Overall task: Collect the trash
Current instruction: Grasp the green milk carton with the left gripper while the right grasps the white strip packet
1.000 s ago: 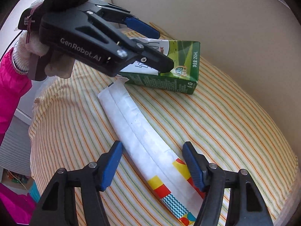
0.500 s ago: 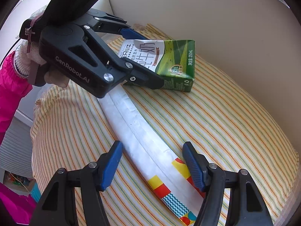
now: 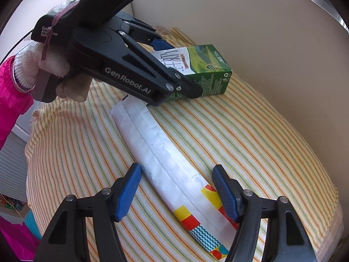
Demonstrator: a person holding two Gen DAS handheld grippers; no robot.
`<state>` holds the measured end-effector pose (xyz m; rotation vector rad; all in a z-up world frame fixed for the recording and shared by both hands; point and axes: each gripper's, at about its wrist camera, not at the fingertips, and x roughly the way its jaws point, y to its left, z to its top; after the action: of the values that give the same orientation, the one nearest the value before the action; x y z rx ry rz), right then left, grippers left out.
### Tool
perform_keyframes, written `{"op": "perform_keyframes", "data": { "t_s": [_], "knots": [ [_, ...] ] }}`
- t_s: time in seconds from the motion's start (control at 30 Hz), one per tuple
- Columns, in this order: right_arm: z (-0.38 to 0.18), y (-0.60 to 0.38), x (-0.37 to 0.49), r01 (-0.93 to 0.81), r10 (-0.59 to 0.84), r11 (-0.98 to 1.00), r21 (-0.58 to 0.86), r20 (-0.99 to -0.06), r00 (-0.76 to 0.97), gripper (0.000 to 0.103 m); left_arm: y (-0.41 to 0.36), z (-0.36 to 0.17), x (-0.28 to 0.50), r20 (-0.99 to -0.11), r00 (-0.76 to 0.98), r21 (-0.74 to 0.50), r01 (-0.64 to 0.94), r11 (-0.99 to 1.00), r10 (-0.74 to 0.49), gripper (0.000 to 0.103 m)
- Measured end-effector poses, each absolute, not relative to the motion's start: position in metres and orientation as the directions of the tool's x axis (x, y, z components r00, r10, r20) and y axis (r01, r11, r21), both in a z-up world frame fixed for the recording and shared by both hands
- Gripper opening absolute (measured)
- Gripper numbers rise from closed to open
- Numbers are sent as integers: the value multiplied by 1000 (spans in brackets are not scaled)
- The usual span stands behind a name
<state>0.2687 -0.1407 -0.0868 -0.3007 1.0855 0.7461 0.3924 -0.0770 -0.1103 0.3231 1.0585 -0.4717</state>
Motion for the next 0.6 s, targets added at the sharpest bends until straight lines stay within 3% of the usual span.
{"op": "perform_keyframes", "data": {
  "t_s": [0.17,0.4,0.6],
  "knots": [
    [-87,-128,265,-691,382,716,97,-883,273,70,-50,-105,389,-875,430,-1,457,889,-222,63],
    [-79,-115,248,-684,388,720,118,-886,255,34,-4,-91,368,-858,465,-26,383,923,-218,63],
    [-74,-117,228,-607,405,776,168,-871,277,29,16,-71,329,-833,514,-18,349,937,-207,63]
  ]
}}
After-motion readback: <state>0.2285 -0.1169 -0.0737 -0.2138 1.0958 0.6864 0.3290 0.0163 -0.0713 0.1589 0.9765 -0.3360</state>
